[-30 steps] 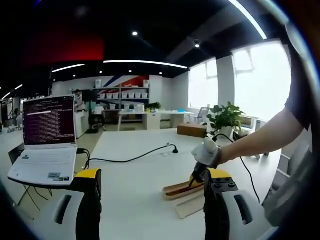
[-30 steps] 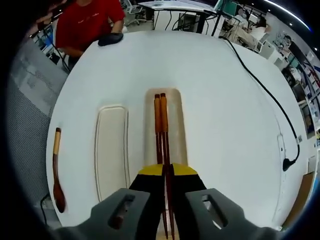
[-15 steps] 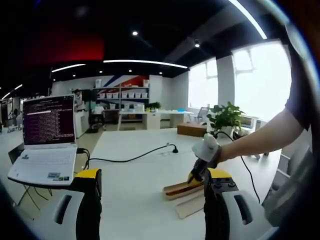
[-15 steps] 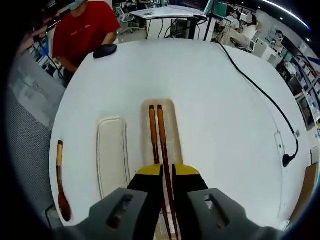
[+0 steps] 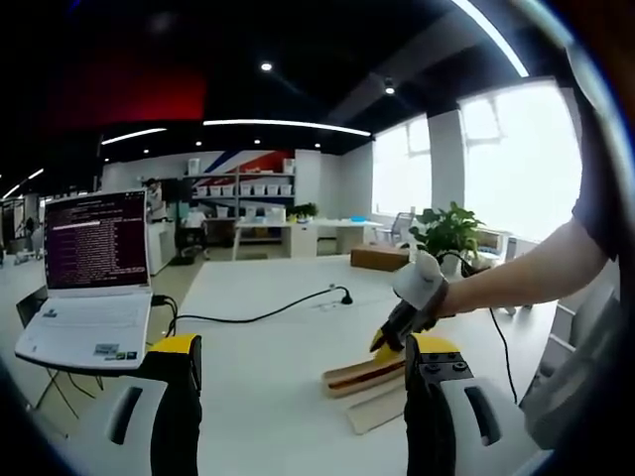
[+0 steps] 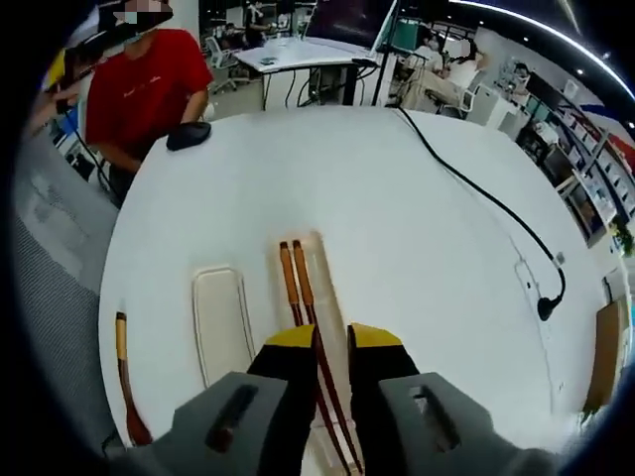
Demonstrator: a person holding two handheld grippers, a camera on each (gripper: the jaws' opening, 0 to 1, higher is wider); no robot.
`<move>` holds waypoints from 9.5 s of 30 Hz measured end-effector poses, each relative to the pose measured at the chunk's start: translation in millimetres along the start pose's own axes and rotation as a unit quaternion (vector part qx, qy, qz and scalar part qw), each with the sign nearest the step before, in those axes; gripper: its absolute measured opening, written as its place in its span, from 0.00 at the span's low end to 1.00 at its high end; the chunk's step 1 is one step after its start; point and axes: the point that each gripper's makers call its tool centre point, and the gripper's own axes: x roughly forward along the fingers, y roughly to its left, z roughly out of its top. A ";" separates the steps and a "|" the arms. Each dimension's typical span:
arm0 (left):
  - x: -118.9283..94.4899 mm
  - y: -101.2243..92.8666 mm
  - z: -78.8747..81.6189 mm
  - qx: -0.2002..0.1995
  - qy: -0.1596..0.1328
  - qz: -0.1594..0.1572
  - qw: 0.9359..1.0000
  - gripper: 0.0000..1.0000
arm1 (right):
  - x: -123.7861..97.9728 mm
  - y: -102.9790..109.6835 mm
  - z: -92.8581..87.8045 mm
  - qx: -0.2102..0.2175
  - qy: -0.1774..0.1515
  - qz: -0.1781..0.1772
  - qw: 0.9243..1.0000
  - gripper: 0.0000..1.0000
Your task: Arrange the utensils inside the cutlery case until each visible utensil rests in its matching compartment.
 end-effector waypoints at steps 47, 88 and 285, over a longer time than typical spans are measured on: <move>-6.6 1.3 10.1 0.016 -0.019 0.008 1.000 0.85 | -110.9 26.0 -19.8 0.082 -0.071 -0.109 0.988 0.14; -10.0 -18.6 2.2 0.023 -0.009 -0.019 1.000 0.85 | -137.7 140.8 -50.3 0.076 -0.097 -0.021 0.992 0.20; -4.1 -4.8 7.3 -0.020 -0.022 -0.012 0.999 0.84 | -47.6 60.2 -37.5 -0.095 0.085 0.030 0.991 0.00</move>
